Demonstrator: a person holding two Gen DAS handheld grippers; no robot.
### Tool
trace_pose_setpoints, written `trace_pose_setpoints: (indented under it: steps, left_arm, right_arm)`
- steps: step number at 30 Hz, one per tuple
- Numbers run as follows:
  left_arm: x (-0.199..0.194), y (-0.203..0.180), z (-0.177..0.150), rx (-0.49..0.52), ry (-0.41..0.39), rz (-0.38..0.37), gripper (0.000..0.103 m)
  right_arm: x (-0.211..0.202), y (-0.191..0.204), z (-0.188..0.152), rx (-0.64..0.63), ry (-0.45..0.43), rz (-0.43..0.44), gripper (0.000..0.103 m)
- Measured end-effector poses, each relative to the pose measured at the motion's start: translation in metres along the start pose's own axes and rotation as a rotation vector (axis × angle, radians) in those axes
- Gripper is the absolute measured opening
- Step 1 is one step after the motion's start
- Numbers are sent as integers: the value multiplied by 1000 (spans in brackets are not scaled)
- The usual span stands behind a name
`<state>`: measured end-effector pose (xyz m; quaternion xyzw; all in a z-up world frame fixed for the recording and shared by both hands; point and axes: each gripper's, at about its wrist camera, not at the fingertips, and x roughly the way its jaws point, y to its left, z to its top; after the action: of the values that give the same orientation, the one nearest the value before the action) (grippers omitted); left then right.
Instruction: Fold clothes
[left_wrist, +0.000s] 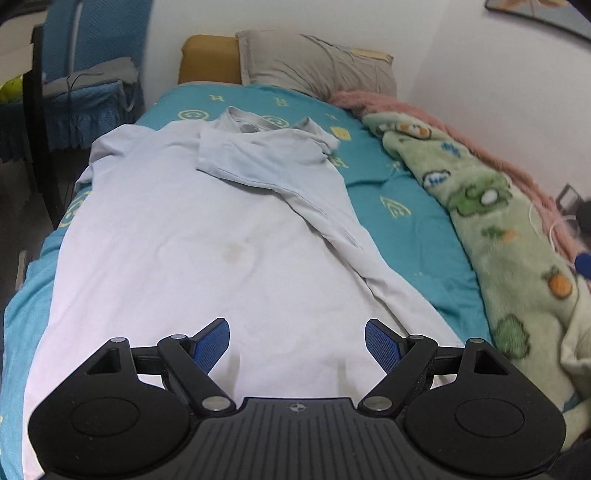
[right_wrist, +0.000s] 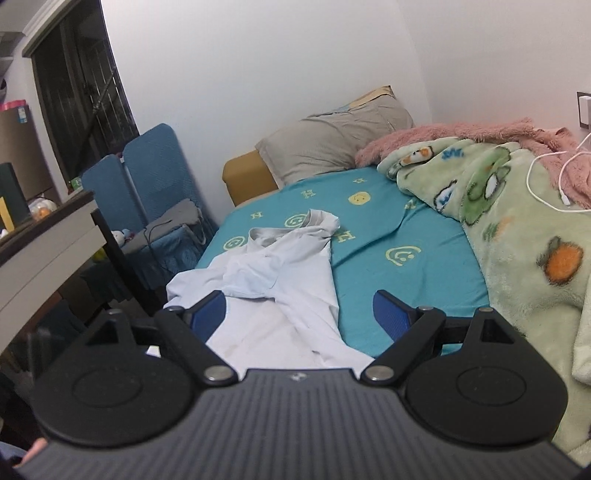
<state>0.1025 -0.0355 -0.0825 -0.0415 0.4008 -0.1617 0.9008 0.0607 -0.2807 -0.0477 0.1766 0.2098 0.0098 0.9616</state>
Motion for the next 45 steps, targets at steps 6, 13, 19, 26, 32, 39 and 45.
trace_pose_setpoints:
  steps: [6, 13, 19, 26, 32, 39, 45]
  left_arm:
    - [-5, -20, -1, 73, -30, 47, 82]
    - [-5, -25, 1, 91, -47, 67, 82]
    - [-2, -36, -4, 141, -41, 59, 82]
    - [-4, -42, -6, 155, -49, 32, 80]
    - [-2, -64, -6, 157, -27, -51, 75]
    - [18, -118, -8, 168, 55, -207, 66]
    - [65, -160, -13, 230, 236, -332, 45]
  right_arm:
    - [-2, -27, -1, 63, 19, 0, 88]
    - [-1, -44, -1, 127, 30, -13, 88]
    - [-6, -44, 0, 95, 3, 23, 88]
    - [-16, -47, 3, 117, -55, 36, 88]
    - [-31, -57, 8, 159, -144, 47, 88]
    - [-60, -99, 18, 247, -311, -36, 88]
    - [-62, -125, 14, 329, -376, -132, 90]
